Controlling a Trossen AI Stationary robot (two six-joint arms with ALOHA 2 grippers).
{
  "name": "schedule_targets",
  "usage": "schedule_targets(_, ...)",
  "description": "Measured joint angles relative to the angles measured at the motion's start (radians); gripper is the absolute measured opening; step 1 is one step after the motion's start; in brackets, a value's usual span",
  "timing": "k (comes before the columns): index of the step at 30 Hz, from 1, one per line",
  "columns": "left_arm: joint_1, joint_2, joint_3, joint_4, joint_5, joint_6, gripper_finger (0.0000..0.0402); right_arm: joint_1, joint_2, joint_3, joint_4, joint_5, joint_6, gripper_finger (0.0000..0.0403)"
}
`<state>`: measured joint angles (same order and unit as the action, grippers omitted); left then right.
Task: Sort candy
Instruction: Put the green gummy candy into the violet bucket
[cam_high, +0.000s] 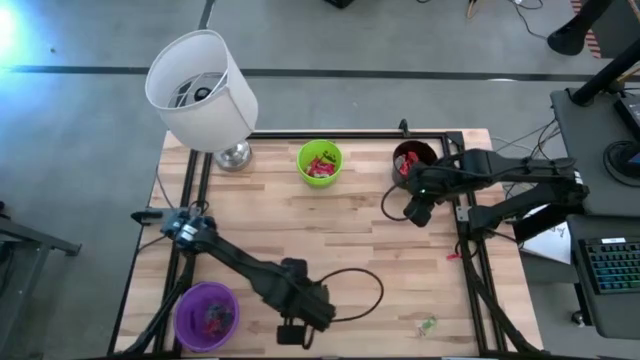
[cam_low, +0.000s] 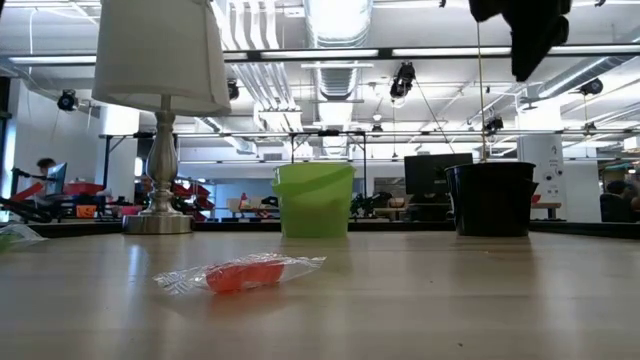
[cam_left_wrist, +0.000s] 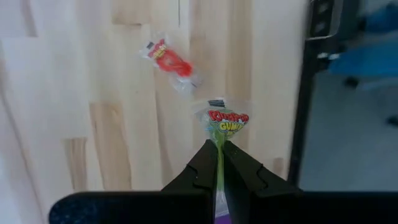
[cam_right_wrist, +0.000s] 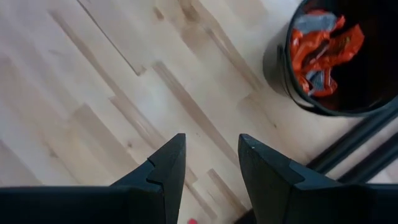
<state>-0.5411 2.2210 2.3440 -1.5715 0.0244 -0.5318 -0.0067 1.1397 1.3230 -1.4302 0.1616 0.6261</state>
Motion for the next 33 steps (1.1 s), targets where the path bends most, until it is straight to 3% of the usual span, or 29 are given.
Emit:
schedule_targets(7,-0.07,-0.161,-0.019,0.001,-0.12,-0.183,0.0,0.0,0.0,-0.102,0.009,-0.001,0.004,0.0139)
schedule_targets(11,-0.109,-0.26,-0.107,0.001,-0.126,-0.317,0.0,0.0,-0.002,-0.142,0.03,-0.003,0.009,0.0139)
schedule_targets(23,-0.276,-0.536,-0.544,0.0,0.033,-0.761,0.0,0.0,-0.005,-0.176,0.086,-0.013,0.01,0.0139)
schedule_targets(28,-0.346,-0.588,-0.634,0.008,0.158,-0.888,0.0,0.0,-0.006,-0.165,0.114,-0.015,0.018,0.0139)
schedule_targets(33,-0.392,-0.591,-0.678,0.017,0.249,-0.894,0.0,0.0,-0.006,-0.156,0.141,-0.031,0.021,0.0139)
